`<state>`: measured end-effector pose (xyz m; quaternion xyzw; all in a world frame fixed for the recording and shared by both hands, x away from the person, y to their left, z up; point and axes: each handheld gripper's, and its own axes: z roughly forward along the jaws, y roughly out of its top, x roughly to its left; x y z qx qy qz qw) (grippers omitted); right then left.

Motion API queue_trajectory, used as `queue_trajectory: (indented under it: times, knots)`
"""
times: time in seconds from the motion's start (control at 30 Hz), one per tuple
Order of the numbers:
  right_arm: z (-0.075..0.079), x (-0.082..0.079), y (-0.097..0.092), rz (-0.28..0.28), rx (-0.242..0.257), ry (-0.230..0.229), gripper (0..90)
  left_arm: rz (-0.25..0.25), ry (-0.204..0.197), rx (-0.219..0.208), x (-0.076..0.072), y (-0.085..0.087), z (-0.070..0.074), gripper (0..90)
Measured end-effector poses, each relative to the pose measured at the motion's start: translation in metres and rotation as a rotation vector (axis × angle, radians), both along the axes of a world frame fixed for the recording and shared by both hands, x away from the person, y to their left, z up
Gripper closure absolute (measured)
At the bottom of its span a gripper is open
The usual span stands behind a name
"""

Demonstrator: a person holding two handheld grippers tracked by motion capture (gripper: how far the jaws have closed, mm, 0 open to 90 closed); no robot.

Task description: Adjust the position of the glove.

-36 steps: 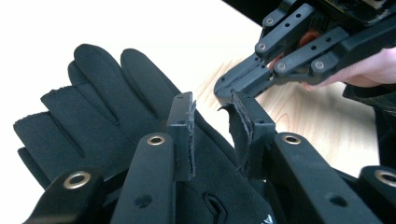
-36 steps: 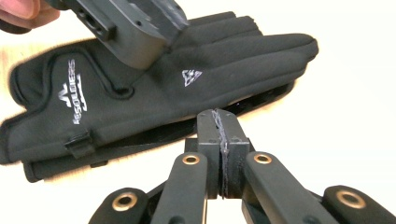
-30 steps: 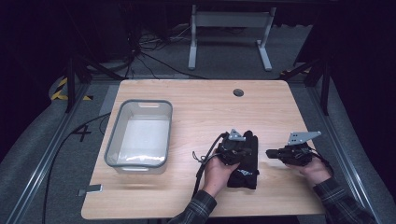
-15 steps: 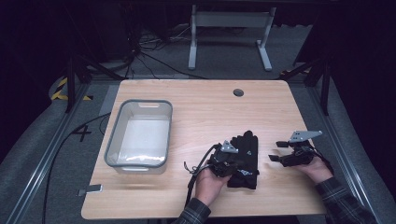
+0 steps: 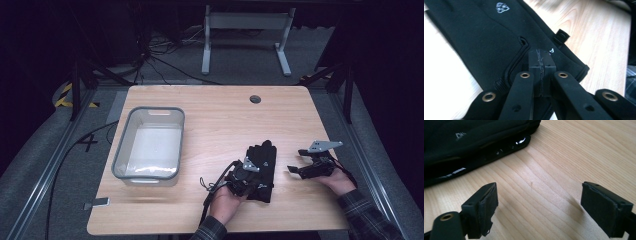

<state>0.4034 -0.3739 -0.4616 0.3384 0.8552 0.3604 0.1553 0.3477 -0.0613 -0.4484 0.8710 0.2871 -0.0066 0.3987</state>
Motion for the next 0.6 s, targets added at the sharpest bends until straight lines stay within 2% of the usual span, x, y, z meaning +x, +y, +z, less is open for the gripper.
queue_trajectory:
  times: [0.17, 0.6]
  knots:
    - [-0.002, 0.001, -0.002, -0.019, -0.007, -0.016, 15.2, 0.024, -0.023, 0.034, 0.002, 0.012, 0.002, 89.8]
    - [-0.004, 0.001, -0.002, -0.023, -0.007, -0.028, 15.0, 0.083, -0.031, 0.060, 0.011, 0.034, 0.003, 89.8]
